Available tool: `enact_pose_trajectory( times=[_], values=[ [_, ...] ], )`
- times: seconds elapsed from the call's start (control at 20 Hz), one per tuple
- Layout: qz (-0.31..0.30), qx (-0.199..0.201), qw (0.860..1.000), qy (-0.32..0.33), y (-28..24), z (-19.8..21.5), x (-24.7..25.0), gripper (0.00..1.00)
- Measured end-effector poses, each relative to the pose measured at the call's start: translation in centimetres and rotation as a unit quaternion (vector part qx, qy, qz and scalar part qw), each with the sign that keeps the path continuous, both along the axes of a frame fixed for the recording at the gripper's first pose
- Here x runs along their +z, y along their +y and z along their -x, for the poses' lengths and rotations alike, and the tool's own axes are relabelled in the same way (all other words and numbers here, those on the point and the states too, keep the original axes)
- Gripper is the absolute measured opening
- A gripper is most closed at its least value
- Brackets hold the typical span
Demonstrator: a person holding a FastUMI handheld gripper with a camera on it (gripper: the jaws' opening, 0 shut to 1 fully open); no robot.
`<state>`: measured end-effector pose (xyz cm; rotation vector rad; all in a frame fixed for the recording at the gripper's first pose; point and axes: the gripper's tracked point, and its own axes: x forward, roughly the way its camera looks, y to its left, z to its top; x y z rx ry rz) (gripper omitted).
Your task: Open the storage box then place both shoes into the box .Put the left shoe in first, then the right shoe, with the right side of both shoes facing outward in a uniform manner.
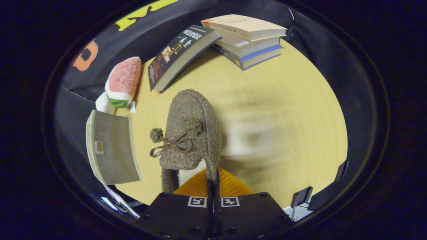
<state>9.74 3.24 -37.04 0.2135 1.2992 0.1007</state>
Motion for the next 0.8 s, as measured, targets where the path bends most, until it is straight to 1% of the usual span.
enact_pose_trajectory(
  times=[0.15, 0.35, 0.5, 0.65, 0.8],
  values=[
    [-0.020, 0.016, 0.999, -0.029, 4.7, 0.2, 4.5, 0.01],
    [-0.028, 0.053, 0.996, -0.061, 12.2, 0.5, 9.1, 0.01],
    [-0.047, 0.068, 0.995, -0.056, 18.0, 1.3, 10.6, 0.01],
    [-0.067, 0.074, 0.994, -0.040, 23.0, 2.2, 11.4, 0.01],
    [-0.066, 0.089, 0.993, -0.034, 27.5, 3.1, 11.0, 0.01]
  ],
)
